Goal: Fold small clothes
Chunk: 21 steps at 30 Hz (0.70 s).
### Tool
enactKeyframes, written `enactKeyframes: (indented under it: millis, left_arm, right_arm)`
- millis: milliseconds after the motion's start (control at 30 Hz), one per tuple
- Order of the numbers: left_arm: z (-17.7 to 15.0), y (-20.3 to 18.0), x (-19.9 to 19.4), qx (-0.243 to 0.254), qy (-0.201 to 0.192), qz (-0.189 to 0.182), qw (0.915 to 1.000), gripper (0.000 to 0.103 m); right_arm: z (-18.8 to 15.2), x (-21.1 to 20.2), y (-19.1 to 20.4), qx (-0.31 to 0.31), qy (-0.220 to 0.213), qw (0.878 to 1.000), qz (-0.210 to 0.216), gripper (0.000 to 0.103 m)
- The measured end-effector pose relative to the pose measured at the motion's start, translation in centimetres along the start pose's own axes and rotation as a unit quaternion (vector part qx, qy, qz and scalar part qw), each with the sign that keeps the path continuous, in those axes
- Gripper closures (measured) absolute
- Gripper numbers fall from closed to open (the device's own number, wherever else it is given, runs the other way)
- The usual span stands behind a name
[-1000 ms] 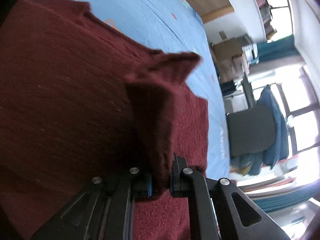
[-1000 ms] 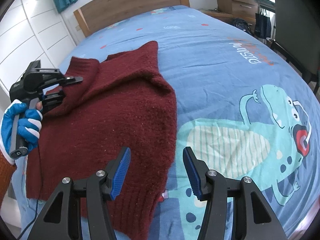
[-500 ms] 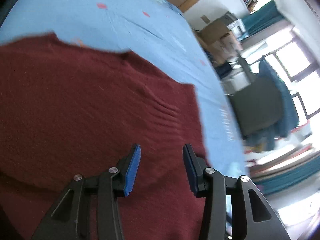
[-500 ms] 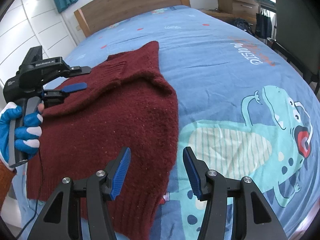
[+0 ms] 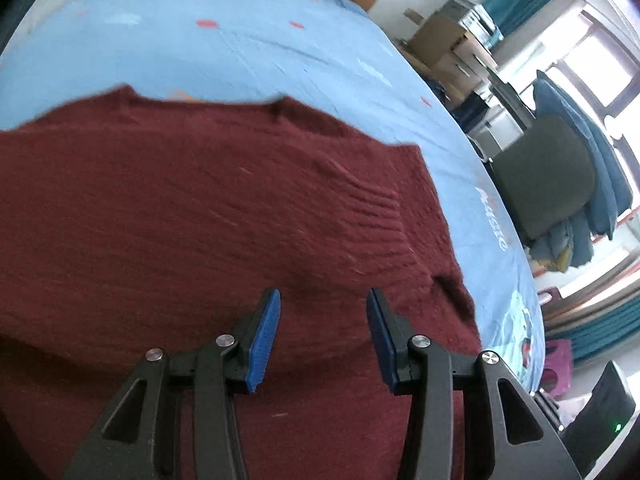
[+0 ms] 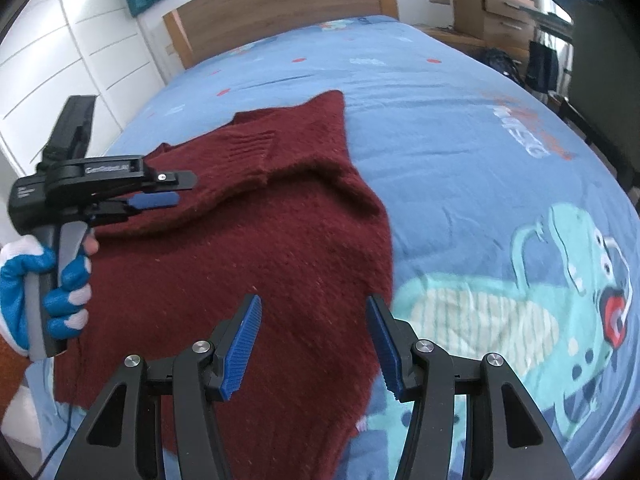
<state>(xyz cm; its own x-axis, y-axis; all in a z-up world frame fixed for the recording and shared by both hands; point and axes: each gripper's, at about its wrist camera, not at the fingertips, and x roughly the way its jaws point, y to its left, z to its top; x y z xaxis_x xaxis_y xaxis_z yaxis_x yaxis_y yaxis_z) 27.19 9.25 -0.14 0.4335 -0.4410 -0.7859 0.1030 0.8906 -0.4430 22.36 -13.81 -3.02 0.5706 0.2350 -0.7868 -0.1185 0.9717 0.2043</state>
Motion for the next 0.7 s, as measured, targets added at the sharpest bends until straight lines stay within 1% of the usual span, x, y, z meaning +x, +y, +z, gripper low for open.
enactKeyframes:
  millis: [67,200,300,433,500,567,633,700]
  left_arm:
    - [0.4,1.9,-1.8,-0.004,-0.017,0.020,0.9996,0.064]
    - [1.3,5.6,-3.8,-0.010,-0.034,0.069,0.9970,0.064]
    - [1.9,9.1,-5.0,-0.023,-0.045,0.116,0.9920,0.064]
    - [1.8,12.3,-5.2,-0.043,-0.053,0.152,0.9859,0.064]
    - [1.4,13.8,-5.4,-0.052,-0.058,0.164,0.9834,0.064]
    - [0.5,14.7,-5.1,-0.062,-0.057,0.159,0.9837,0.064]
    - [-0.7,14.8,-4.7,-0.053,-0.052,0.160,0.9844,0.063]
    - [-1.9,14.4,-4.3,-0.040,-0.055,0.162,0.9845,0.058]
  right_arm:
    - [1.0,0.4,0.9,-0.014,-0.003,1.000,0.003,0.047]
    - [3.7,1.9,3.5,-0.047,-0.010,0.999,0.014,0.047]
    - [5.8,3.6,5.9,-0.072,-0.014,0.997,0.022,0.047]
    - [8.5,6.3,9.2,-0.100,-0.016,0.994,0.034,0.047]
    - [9.3,7.9,10.7,-0.110,-0.013,0.993,0.034,0.047]
    - [9.9,9.4,11.8,-0.117,-0.007,0.992,0.036,0.047]
    - [10.1,10.9,12.4,-0.122,0.003,0.992,0.035,0.047]
    - [10.0,12.4,12.6,-0.125,0.017,0.992,0.024,0.047]
